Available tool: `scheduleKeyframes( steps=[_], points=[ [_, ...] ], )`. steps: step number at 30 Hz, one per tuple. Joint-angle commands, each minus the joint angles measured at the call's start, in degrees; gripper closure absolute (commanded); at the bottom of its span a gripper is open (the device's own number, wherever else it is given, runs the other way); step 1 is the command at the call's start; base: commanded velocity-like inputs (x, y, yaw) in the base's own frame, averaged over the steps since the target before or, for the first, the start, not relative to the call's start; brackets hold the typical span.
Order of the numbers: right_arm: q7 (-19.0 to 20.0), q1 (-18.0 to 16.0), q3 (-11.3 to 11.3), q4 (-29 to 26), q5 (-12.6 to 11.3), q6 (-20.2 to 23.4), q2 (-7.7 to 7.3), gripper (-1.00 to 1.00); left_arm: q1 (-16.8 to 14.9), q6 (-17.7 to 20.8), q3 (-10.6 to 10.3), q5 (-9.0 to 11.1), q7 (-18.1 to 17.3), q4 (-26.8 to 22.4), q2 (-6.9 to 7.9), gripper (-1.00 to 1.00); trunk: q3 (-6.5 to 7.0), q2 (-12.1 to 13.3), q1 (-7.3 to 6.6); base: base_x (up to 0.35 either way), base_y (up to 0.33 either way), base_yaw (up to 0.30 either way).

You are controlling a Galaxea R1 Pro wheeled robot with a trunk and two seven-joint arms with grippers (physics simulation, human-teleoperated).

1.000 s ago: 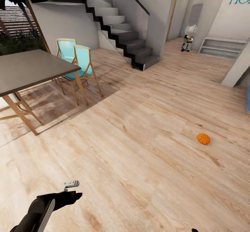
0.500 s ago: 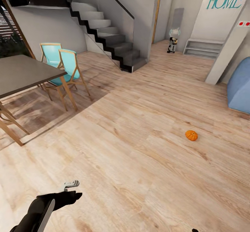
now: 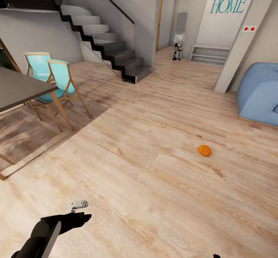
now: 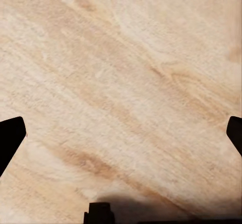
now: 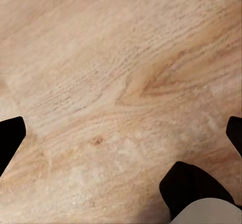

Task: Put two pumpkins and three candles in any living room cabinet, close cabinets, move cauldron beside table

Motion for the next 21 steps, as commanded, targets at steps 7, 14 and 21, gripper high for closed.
scheduleKeyframes(
  steps=[7,14,21],
  points=[
    [-0.3,0.0,0.3,-0.1,-0.3,0.0,-0.07,-1.00,0.0,0.3,0.0,0.5,0.0,0.0,0.00,-1.00,-0.13,0.0,0.02,0.290,0.130,-0.022],
    [-0.3,0.0,0.4,0.0,-0.4,0.1,-0.11,-1.00,0.0,0.3,-0.1,0.5,0.1,0.0,0.00,-1.00,-0.37,0.0,0.02,0.304,0.080,-0.209],
    [-0.3,0.0,0.4,0.0,-0.4,0.1,-0.06,-1.00,0.0,0.3,-0.1,0.5,0.2,0.0,0.00,-1.00,-0.38,0.0,0.02,0.321,0.008,-0.276]
  ],
)
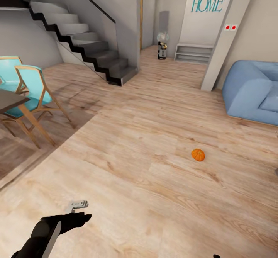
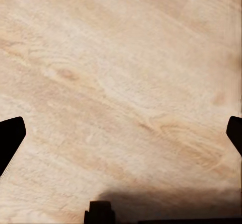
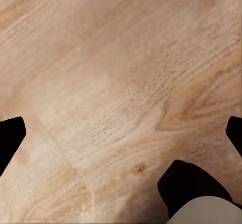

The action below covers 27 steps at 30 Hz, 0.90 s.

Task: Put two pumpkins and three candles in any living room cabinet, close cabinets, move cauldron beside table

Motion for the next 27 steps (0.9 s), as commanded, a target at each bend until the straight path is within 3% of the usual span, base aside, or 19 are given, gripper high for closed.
scheduleKeyframes(
  steps=[1,9,17,27],
  points=[
    [-0.3,0.0,0.4,-0.1,-0.3,0.0,-0.07,-1.00,0.0,0.4,0.1,0.5,0.0,-0.1,-0.01,-1.00,-0.04,0.0,0.03,0.325,0.001,-0.280],
    [-0.3,0.0,0.3,-0.1,-0.2,0.0,-0.08,-1.00,0.0,0.4,0.1,0.4,0.1,-0.1,-0.01,-1.00,-0.04,0.0,0.03,0.327,0.017,-0.278],
    [-0.3,0.0,0.3,-0.1,-0.2,0.0,-0.06,-1.00,0.0,0.3,-0.2,0.5,0.1,-0.1,0.00,-1.00,-0.02,0.0,0.03,0.328,0.137,-0.102],
    [-0.3,0.0,0.4,-0.2,-0.3,0.0,-0.06,-1.00,0.0,0.3,-0.3,0.4,0.1,-0.1,0.00,-1.00,0.27,0.0,0.03,0.328,0.095,-0.257]
  ],
)
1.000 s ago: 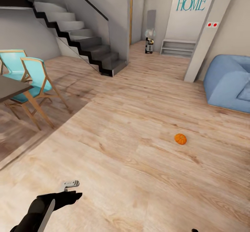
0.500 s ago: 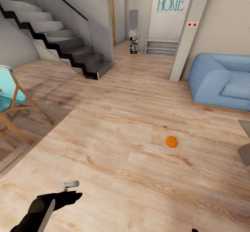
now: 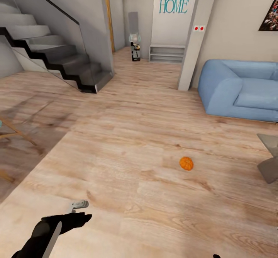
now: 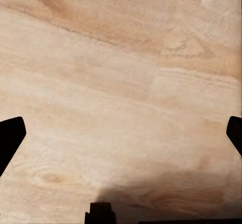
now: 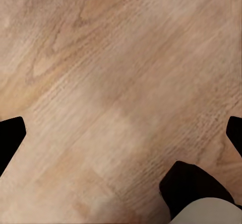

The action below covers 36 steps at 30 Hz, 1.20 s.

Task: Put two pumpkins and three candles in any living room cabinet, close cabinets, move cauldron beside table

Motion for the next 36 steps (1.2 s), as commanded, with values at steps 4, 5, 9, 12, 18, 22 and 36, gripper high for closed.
scheduleKeyframes(
  steps=[4,5,9,12,18,22,36],
  points=[
    [-0.3,0.0,0.4,-0.1,-0.3,0.0,-0.05,-1.00,0.0,0.3,0.1,0.4,0.0,-0.1,0.00,-1.00,0.08,0.0,0.03,0.328,0.085,-0.274],
    [-0.3,0.0,0.4,-0.1,-0.3,0.0,-0.02,-1.00,0.0,0.3,0.1,0.4,0.0,-0.1,0.00,-1.00,0.12,0.0,0.03,0.328,0.084,-0.274],
    [-0.3,0.0,0.4,-0.1,-0.3,0.0,0.01,-1.00,0.0,0.3,0.2,0.4,0.0,-0.1,0.00,-1.00,0.24,0.0,0.03,0.328,0.084,-0.274],
    [-0.3,0.0,0.4,-0.1,-0.3,0.0,0.02,-1.00,0.0,0.3,0.2,0.4,0.0,-0.1,0.00,-1.00,0.34,0.0,0.03,0.328,0.084,-0.274],
    [-0.3,0.0,0.4,-0.1,-0.3,0.0,0.02,-1.00,0.0,0.3,0.1,0.4,0.0,-0.1,0.00,-1.00,0.53,0.0,0.03,0.328,0.081,-0.274],
    [-0.3,0.0,0.4,-0.1,-0.3,0.0,0.02,-1.00,0.0,0.3,0.0,0.4,0.0,-0.1,0.00,-1.00,0.66,0.0,0.03,0.328,0.018,-0.274],
    [-0.3,0.0,0.9,-0.1,-0.2,-1.8,0.10,-1.00,0.0,0.3,-0.1,0.4,0.0,-0.1,-0.01,-1.00,0.84,0.0,0.03,0.328,0.001,-0.184]
  ],
)
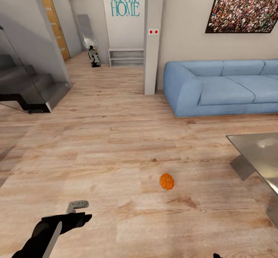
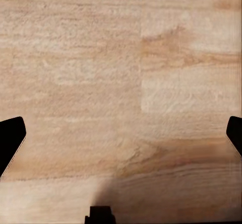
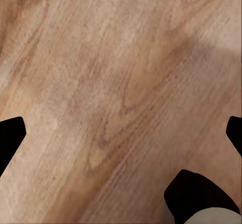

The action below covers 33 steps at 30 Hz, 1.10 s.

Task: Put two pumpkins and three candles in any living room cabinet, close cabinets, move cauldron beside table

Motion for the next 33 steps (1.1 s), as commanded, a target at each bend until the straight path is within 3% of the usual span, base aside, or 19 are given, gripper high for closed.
scheduleKeyframes(
  steps=[1,33],
  points=[
    [-0.3,0.0,0.8,-0.1,-0.4,-1.2,0.02,-1.00,0.0,0.4,0.0,0.5,0.0,-0.1,-0.05,-1.00,-0.05,0.0,0.03,0.328,0.000,-0.007],
    [-0.3,0.0,0.9,-0.4,-0.4,-2.1,0.23,-1.00,0.0,0.4,0.1,0.6,-0.1,0.0,-0.13,-1.00,-0.05,0.0,0.03,0.328,0.000,0.000]
  ],
)
